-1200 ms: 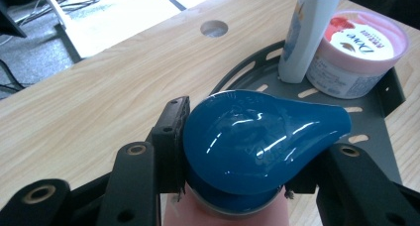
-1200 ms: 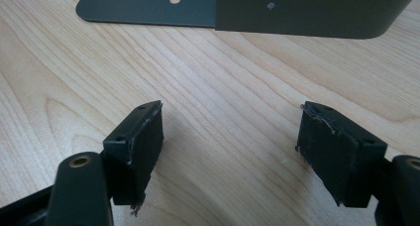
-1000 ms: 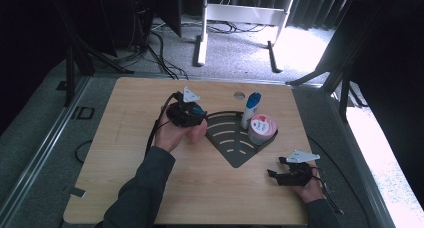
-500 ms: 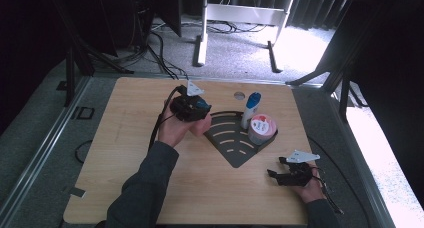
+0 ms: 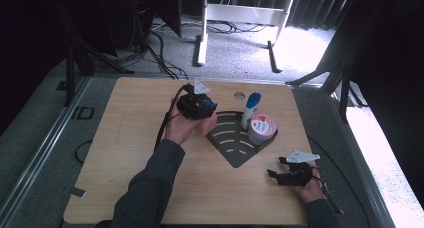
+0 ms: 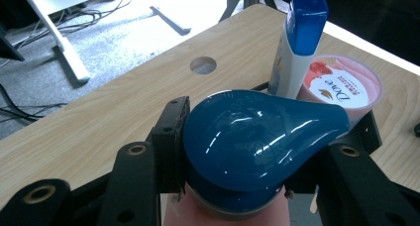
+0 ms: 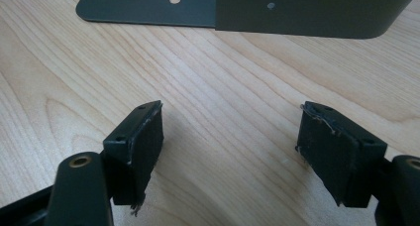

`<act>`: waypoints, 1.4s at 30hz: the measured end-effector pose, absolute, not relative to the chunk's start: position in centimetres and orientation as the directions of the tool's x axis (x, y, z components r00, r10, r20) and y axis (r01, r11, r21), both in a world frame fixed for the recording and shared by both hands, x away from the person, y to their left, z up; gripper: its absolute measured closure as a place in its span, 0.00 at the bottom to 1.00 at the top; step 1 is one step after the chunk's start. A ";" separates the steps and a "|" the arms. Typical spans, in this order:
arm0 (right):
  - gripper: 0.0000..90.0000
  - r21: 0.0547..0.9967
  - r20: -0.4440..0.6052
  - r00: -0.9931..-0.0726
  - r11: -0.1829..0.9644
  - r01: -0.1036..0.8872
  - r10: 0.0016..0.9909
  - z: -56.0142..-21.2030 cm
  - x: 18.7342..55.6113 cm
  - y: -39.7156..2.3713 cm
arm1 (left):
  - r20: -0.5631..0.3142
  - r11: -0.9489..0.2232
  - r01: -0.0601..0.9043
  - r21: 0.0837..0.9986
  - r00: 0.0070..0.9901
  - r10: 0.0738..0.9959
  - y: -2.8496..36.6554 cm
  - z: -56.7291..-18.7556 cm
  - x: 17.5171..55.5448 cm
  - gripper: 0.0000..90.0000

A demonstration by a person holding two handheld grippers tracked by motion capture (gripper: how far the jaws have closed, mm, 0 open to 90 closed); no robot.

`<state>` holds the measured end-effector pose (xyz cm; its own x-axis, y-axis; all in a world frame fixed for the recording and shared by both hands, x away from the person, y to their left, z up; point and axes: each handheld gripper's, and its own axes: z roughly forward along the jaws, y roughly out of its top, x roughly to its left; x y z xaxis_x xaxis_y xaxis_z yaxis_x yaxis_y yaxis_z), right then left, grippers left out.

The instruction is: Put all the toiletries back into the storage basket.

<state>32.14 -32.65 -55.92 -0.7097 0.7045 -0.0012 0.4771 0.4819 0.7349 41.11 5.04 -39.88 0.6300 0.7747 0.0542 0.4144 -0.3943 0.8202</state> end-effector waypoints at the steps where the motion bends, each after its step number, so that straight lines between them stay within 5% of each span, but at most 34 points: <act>1: 0.28 0.735 -0.001 -0.710 0.482 0.477 0.705 -55.9 32.1 -32.6 | 0.053 -0.393 0.414 0.821 0.630 0.775 4.9 -39.9 41.2 0.59; 42: 0.28 0.736 0.000 -0.709 0.480 0.478 0.705 -55.9 32.1 -32.6 | 0.042 -0.382 0.422 0.822 0.624 0.781 1.4 -40.8 43.5 0.59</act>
